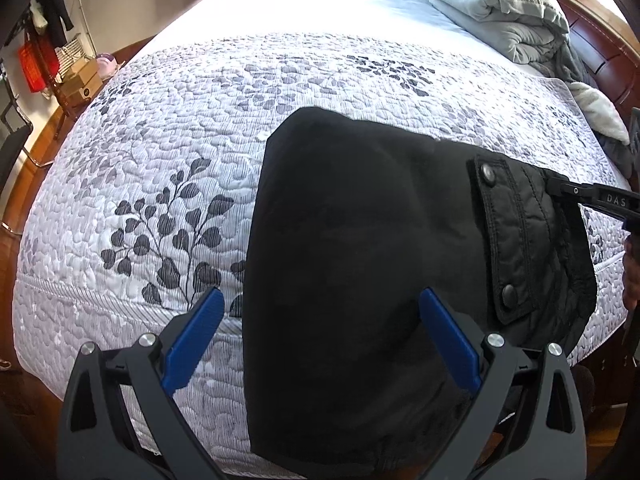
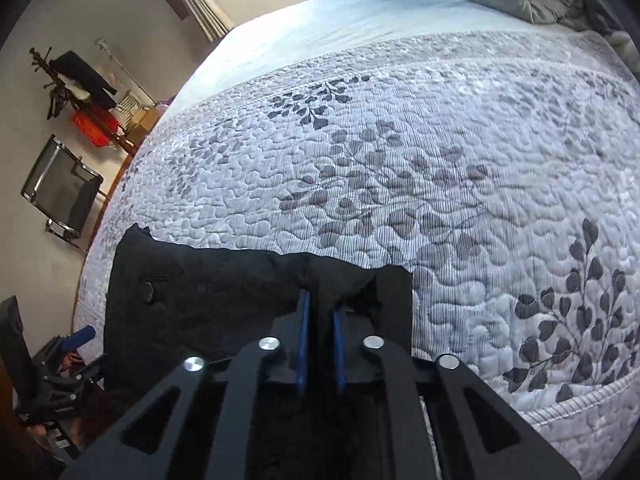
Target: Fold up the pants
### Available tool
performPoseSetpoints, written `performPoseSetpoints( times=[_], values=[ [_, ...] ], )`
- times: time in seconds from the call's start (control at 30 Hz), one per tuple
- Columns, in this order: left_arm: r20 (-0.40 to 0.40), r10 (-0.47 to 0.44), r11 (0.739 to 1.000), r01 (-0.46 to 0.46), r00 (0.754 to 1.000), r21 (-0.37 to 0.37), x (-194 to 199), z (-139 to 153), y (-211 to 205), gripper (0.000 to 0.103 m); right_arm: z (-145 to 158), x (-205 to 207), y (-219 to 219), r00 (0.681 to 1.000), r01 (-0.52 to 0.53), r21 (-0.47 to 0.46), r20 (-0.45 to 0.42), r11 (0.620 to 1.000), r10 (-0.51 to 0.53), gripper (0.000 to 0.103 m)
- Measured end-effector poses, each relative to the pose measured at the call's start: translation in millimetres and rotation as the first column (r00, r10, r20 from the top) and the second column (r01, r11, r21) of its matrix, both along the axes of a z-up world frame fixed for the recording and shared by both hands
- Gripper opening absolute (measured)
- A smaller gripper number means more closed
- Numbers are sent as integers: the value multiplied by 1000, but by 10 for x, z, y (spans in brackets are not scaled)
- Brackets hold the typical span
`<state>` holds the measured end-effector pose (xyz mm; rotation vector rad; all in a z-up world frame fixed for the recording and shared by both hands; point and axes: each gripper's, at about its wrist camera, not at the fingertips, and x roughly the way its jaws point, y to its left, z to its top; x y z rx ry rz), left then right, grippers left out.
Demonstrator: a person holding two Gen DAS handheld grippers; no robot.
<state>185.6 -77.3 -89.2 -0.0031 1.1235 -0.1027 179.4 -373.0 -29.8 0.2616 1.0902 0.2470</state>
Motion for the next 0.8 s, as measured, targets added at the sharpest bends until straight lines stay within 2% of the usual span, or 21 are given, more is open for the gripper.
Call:
performPoseSetpoints(
  times=[0.33, 0.63, 0.73, 0.8],
  values=[
    [54, 3, 999, 0, 999, -40, 157, 190, -92, 98, 97, 54, -107, 1000, 18, 25, 25, 1000, -19, 7],
    [91, -7, 999, 11, 996, -40, 180, 274, -126, 98, -188, 107, -125, 999, 38, 37, -25, 999, -37, 8],
    [98, -12, 999, 16, 995, -40, 167, 297, -127, 98, -204, 89, -141, 999, 39, 36, -20, 999, -39, 15],
    [106, -15, 999, 19, 994, -40, 149, 322, -131, 98, -165, 44, -170, 999, 44, 36, -6, 998, -44, 26]
  ],
)
